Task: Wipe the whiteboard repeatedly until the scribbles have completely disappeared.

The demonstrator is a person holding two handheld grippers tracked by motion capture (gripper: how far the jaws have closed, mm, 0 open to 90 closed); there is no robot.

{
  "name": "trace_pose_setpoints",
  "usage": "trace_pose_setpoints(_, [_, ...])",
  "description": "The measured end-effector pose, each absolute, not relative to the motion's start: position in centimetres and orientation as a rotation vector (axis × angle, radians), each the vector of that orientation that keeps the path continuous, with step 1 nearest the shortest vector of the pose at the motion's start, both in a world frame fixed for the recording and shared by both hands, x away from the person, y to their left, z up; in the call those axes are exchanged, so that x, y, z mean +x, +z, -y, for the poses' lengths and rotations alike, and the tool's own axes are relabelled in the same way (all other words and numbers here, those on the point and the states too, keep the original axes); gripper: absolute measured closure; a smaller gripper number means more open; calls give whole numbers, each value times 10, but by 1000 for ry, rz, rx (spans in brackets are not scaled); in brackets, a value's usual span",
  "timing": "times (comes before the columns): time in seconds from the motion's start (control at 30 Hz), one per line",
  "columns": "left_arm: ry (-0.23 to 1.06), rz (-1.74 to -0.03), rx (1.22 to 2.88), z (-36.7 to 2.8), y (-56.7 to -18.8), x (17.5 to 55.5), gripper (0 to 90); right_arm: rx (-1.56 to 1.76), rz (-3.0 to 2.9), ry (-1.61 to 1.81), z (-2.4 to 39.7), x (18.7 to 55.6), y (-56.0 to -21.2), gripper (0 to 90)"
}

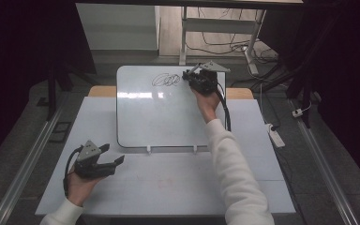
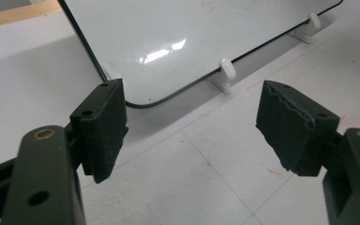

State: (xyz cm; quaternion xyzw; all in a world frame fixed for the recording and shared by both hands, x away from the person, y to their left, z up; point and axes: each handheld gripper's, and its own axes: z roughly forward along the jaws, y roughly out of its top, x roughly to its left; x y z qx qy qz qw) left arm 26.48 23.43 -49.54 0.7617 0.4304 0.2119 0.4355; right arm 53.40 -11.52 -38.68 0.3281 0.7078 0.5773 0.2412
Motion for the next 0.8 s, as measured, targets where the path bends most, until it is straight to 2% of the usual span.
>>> trace_pose_setpoints(0.17, [525, -1077, 1896, -235, -496, 266, 260, 745, -2060, 1532, 88, 523, -396, 776])
trace_pose_setpoints(0.33, [531, -1072, 1894, -234, -495, 264, 260, 855, -1931, 1557, 100, 536, -385, 777])
trace_pose_setpoints(0.53, [529, -1079, 1884, -237, -495, 264, 260, 728, -2117, 1488, 83, 522, -394, 776])
trace_pose_setpoints(0.7, [535, -1074, 1883, -237, -494, 262, 261, 811, -1995, 1473, 100, 531, -381, 776])
trace_pose_setpoints(0.8, [534, -1073, 1878, -238, -494, 262, 261, 800, -2047, 1486, 99, 528, -387, 777])
